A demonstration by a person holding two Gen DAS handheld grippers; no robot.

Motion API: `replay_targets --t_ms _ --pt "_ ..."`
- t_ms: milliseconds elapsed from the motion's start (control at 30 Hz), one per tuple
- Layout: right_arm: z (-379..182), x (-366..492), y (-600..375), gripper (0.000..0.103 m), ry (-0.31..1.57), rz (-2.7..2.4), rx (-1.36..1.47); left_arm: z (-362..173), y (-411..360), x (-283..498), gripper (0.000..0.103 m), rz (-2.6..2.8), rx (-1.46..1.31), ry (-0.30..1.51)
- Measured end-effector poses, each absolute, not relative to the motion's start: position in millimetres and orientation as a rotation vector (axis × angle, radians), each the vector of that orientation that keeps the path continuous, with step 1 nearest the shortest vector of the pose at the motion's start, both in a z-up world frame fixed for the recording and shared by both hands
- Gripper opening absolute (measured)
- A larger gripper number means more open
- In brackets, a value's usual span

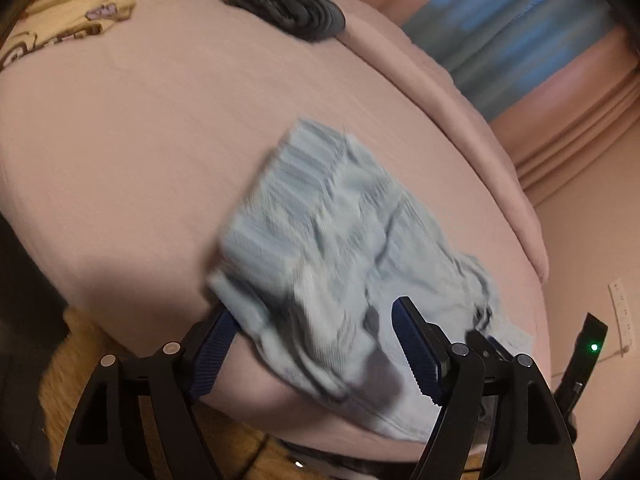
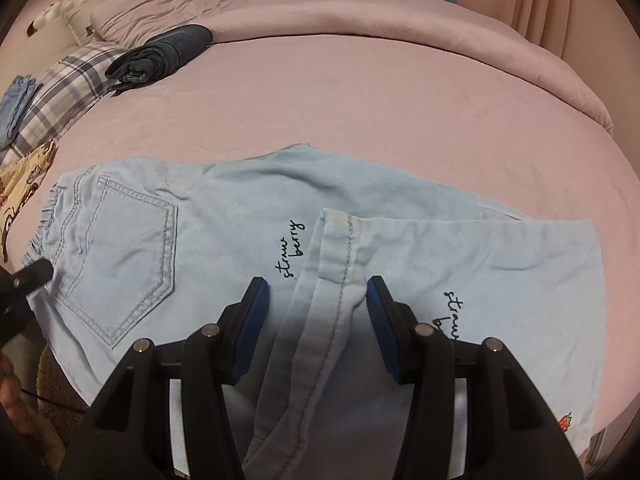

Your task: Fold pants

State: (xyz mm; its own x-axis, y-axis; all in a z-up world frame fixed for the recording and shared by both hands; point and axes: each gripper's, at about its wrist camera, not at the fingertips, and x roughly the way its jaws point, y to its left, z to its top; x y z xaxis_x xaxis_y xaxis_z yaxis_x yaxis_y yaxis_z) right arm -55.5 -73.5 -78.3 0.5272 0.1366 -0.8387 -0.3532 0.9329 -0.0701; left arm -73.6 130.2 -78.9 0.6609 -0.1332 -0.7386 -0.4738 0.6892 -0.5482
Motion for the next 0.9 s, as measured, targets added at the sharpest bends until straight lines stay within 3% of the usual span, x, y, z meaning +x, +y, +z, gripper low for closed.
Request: replay_targets --t_ms 200,300,433,567,700,900 --pt "-77 -50 -78 0.051 0.976 0.316 -0.241 -80 115 -71 0.073 0.127 -0.841 0.875" --pt "-77 -50 -82 0.051 0.979 0.331 -0.227 -82 131 -69 0.055 0.179 -0.904 0.856" --pt "-76 -52 -87 0.051 0.984 0.353 -0.206 -89 154 -64 0.055 0.146 -1.045 0.832" --pt "-76 -52 -90 0.051 0.991 0.364 -0.185 -75 146 -48 0.055 0.195 -0.943 0.838" --pt "-76 -52 -89 0.051 0.994 0.372 -0.176 -78 125 -41 0.024 0.250 -0.815 0.847" --pt "-71 -53 -100 0.049 1.019 0.402 -0.124 -28 100 -58 0.022 0.284 -0.651 0.732"
